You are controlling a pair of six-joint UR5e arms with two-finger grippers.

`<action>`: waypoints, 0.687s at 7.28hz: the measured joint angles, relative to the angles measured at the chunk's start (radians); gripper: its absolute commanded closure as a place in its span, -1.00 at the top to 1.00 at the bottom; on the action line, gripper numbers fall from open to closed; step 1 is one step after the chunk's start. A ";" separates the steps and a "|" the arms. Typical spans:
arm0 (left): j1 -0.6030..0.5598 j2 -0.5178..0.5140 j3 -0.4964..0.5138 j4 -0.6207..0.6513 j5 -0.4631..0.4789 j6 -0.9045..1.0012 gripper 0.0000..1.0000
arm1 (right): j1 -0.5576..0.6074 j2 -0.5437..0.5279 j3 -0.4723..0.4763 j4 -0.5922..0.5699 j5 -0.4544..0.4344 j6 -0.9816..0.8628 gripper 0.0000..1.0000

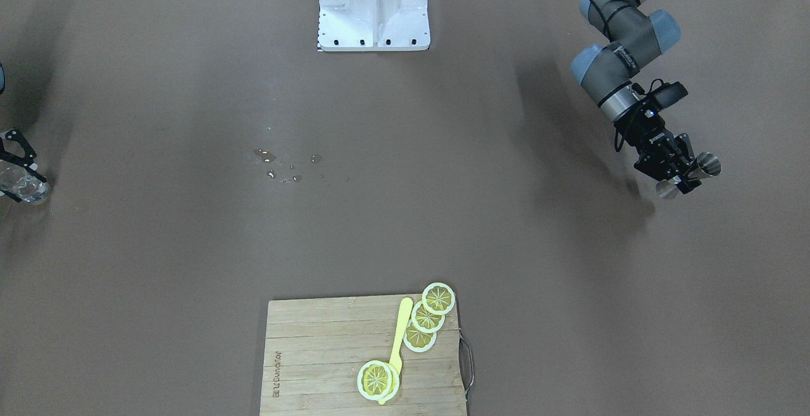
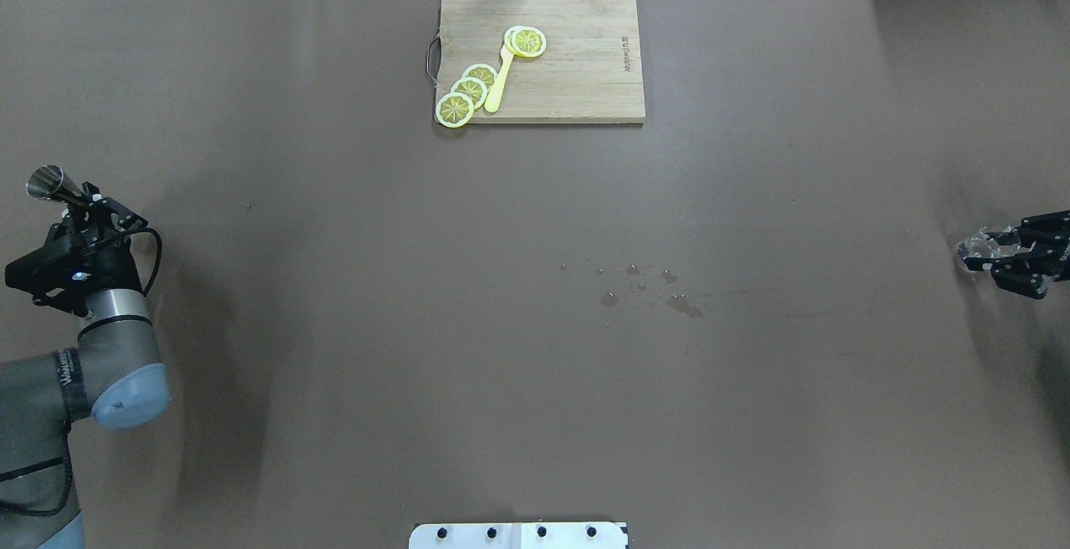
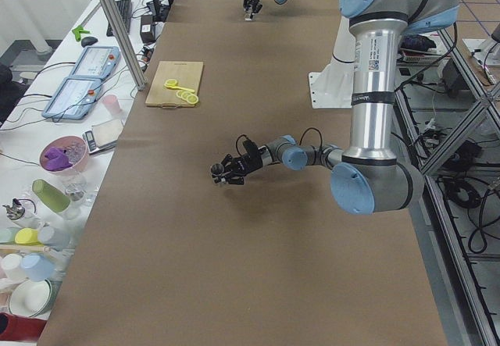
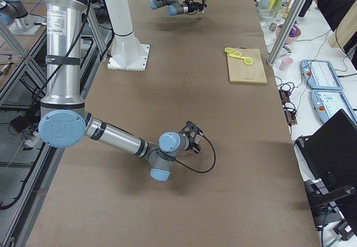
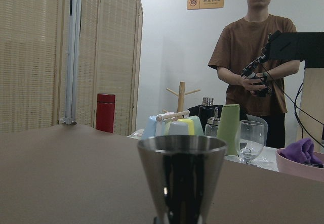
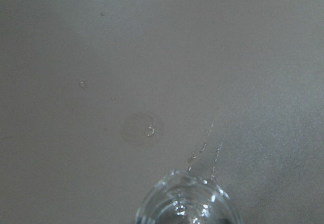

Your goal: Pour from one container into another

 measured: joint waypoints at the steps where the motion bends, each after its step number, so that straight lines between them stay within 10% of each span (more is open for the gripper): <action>1: 0.008 0.011 0.009 0.000 0.000 -0.015 -0.98 | 0.000 0.000 0.000 0.000 0.000 0.000 1.00; 5: 0.031 0.033 0.016 0.000 -0.008 -0.037 -0.59 | 0.001 -0.003 0.000 0.007 0.004 -0.002 1.00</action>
